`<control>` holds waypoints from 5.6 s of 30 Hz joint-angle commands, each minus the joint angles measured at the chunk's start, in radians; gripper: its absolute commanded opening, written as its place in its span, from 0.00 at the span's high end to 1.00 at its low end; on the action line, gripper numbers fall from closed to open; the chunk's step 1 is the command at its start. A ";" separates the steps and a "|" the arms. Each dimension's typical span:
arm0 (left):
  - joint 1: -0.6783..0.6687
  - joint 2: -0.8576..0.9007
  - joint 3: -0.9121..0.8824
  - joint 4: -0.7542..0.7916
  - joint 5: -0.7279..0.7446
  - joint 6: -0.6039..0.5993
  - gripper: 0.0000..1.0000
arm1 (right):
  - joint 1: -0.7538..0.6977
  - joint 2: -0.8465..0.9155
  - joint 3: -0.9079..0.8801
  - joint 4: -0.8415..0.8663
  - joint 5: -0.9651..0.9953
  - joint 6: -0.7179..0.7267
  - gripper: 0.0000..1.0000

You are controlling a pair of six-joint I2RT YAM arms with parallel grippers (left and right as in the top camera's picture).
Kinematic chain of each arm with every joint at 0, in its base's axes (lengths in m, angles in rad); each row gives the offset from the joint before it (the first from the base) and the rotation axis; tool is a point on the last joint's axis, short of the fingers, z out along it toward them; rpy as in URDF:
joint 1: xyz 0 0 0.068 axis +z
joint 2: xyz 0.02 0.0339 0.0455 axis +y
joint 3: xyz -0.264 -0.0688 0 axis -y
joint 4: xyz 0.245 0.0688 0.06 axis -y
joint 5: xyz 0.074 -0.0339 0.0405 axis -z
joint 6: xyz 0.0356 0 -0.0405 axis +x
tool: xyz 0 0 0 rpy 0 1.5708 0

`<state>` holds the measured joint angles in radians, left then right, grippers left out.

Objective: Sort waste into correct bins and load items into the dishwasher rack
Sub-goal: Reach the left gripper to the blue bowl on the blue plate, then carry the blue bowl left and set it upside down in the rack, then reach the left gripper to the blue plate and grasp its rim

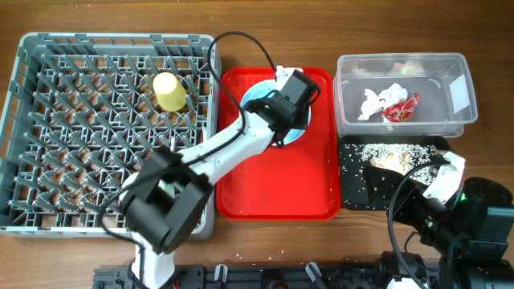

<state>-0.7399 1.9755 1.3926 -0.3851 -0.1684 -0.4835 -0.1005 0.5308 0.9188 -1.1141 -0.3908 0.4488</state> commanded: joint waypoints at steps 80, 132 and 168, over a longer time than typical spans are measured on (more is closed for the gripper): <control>0.975 -0.438 0.240 -0.860 0.534 0.214 0.71 | 0.002 -0.005 0.003 0.003 0.010 0.006 0.00; 0.886 -0.629 -0.132 -0.626 0.326 0.043 0.70 | 0.002 -0.005 0.003 0.003 0.010 0.006 0.00; 0.297 -0.277 -0.145 -0.487 -0.101 -0.021 0.87 | 0.002 -0.004 0.003 0.003 0.010 0.007 0.00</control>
<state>-0.4469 1.6970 1.2560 -0.8677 -0.2626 -0.5068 -0.1005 0.5316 0.9188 -1.1141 -0.3908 0.4488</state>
